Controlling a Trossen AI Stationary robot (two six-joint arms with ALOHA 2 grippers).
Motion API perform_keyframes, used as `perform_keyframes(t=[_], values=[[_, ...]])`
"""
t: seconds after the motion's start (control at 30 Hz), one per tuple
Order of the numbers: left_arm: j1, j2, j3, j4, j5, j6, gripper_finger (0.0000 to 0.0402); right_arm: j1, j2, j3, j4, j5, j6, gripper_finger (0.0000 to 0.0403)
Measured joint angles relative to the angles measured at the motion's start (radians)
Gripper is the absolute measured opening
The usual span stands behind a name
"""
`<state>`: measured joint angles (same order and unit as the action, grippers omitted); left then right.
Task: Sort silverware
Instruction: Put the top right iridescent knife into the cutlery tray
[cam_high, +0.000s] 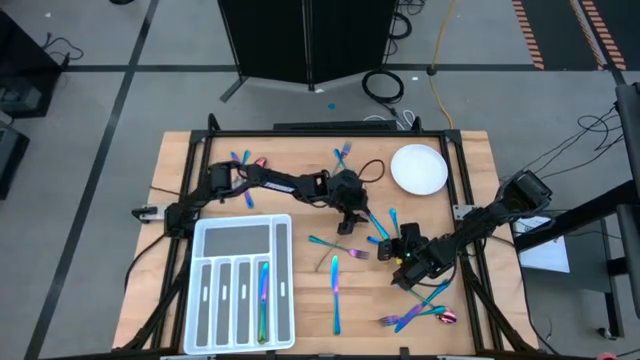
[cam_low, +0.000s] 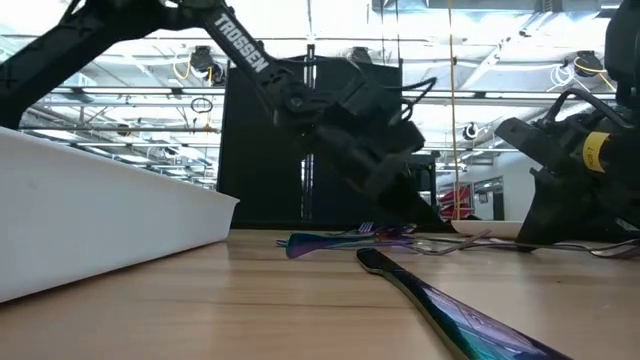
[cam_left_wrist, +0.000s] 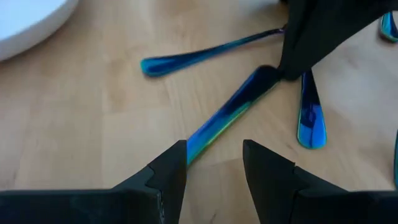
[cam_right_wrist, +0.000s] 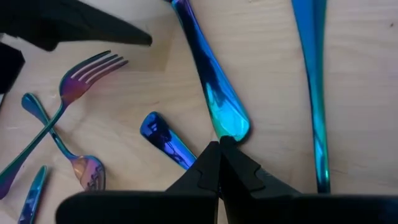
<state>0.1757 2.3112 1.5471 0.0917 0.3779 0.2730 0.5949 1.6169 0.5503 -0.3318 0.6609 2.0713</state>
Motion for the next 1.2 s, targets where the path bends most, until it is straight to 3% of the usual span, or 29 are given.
perform_keyframes(t=[0.17, 0.3, 0.43, 0.77, 0.87, 1.2], values=[[-0.013, -0.003, 0.086, -0.131, -0.035, 0.135, 0.0157, 0.000, 0.001, -0.002, 0.014, 0.000, -0.020, 0.0000], [-0.053, -0.001, 0.179, -0.338, -0.147, 0.355, 0.0157, 0.000, 0.002, -0.002, 0.014, -0.008, -0.037, 0.0000], [-0.076, 0.027, 0.220, -0.369, -0.260, 0.475, 0.0157, 0.000, 0.002, -0.003, 0.016, -0.008, -0.045, 0.0000], [-0.022, 0.107, 0.341, -0.423, -0.217, 0.465, 0.0157, 0.001, 0.004, -0.004, 0.032, -0.008, -0.070, 0.0000], [-0.010, 0.109, 0.351, -0.482, -0.167, 0.466, 0.0157, 0.001, 0.004, -0.004, 0.033, -0.008, -0.070, 0.0000], [0.001, 0.129, 0.356, -0.554, -0.132, 0.451, 0.0157, 0.002, -0.016, -0.001, 0.029, -0.003, -0.102, 0.0000]])
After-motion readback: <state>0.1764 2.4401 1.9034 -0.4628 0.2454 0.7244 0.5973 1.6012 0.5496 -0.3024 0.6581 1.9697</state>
